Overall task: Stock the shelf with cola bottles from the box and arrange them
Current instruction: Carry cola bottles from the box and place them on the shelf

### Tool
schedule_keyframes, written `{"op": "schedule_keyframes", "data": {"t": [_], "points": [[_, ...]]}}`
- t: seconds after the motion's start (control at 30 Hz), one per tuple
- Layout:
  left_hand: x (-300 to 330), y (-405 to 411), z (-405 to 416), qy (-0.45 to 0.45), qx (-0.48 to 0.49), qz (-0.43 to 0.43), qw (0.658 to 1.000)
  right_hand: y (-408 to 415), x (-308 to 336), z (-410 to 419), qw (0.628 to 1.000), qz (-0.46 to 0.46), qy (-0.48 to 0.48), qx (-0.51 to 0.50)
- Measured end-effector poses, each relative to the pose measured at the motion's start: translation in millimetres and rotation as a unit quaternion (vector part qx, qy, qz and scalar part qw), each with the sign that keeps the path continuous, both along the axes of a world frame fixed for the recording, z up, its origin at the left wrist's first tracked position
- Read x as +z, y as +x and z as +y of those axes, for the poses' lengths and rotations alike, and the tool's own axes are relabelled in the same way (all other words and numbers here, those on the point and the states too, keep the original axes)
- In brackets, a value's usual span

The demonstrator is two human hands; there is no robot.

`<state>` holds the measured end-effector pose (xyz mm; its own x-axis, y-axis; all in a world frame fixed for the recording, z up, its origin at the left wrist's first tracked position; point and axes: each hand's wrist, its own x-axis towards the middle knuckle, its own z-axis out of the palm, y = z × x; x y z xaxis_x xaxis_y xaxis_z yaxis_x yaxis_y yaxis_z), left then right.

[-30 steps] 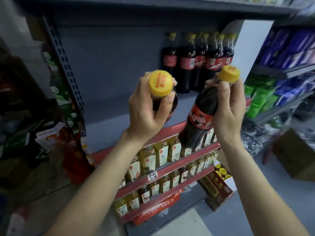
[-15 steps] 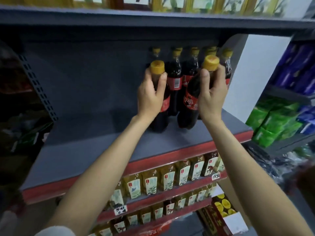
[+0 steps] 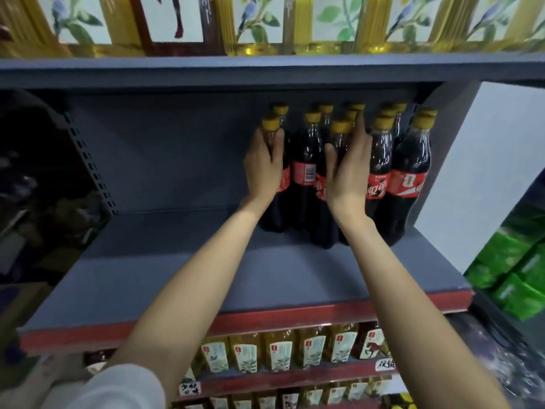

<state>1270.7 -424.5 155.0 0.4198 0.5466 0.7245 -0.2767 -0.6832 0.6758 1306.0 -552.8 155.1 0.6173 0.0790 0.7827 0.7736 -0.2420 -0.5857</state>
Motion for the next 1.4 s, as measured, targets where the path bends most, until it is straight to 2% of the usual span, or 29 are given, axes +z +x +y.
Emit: {"op": "schedule_keyframes", "data": {"t": [0.13, 0.23, 0.37, 0.57, 0.73, 0.8, 0.97, 1.13, 1.23, 1.33, 1.4], "points": [[-7.0, 18.3, 2.6, -0.002, -0.016, 0.019, 1.000, -4.1, -20.0, -10.2, 0.995, -0.092, -0.046, -0.004], [-22.3, 17.9, 5.3, 0.033, -0.014, 0.045, 0.998, -5.1, -33.4, -16.5, 0.985, -0.145, -0.093, -0.028], [-39.7, 10.0, -2.3, 0.056, 0.008, 0.075, 0.996, -6.4, -44.8, -18.6, 0.969, -0.172, -0.147, -0.098], [-44.2, 5.5, -9.1, 0.003, -0.017, 0.097, 0.995, -14.7, -49.8, -23.3, 0.964, -0.173, -0.160, -0.125], [-35.4, -22.9, -5.6, -0.007, 0.007, 0.130, 0.991, -44.0, -46.3, -14.3, 0.971, -0.208, -0.106, -0.055], [-31.9, -54.1, -1.2, -0.005, 0.042, 0.106, 0.994, -64.9, -44.0, -3.6, 0.972, -0.227, -0.054, -0.010], [-35.4, -182.2, 15.7, 0.011, 0.109, -0.024, 0.994, -145.8, -48.8, 42.7, 0.960, -0.214, 0.101, 0.153], [-68.1, -321.0, 44.9, 0.052, 0.194, -0.107, 0.974, -248.6, -71.8, 94.3, 0.935, -0.139, 0.117, 0.303], [-98.3, -414.4, 71.1, 0.041, 0.249, -0.059, 0.966, -319.3, -103.5, 133.8, 0.925, -0.076, 0.060, 0.367], [-134.2, -509.2, 103.3, -0.017, 0.290, 0.100, 0.952, -393.2, -145.6, 178.1, 0.906, 0.004, -0.057, 0.420], [-159.0, -566.0, 123.2, -0.073, 0.314, 0.220, 0.921, -436.3, -174.4, 208.9, 0.877, 0.047, -0.153, 0.453]]}}
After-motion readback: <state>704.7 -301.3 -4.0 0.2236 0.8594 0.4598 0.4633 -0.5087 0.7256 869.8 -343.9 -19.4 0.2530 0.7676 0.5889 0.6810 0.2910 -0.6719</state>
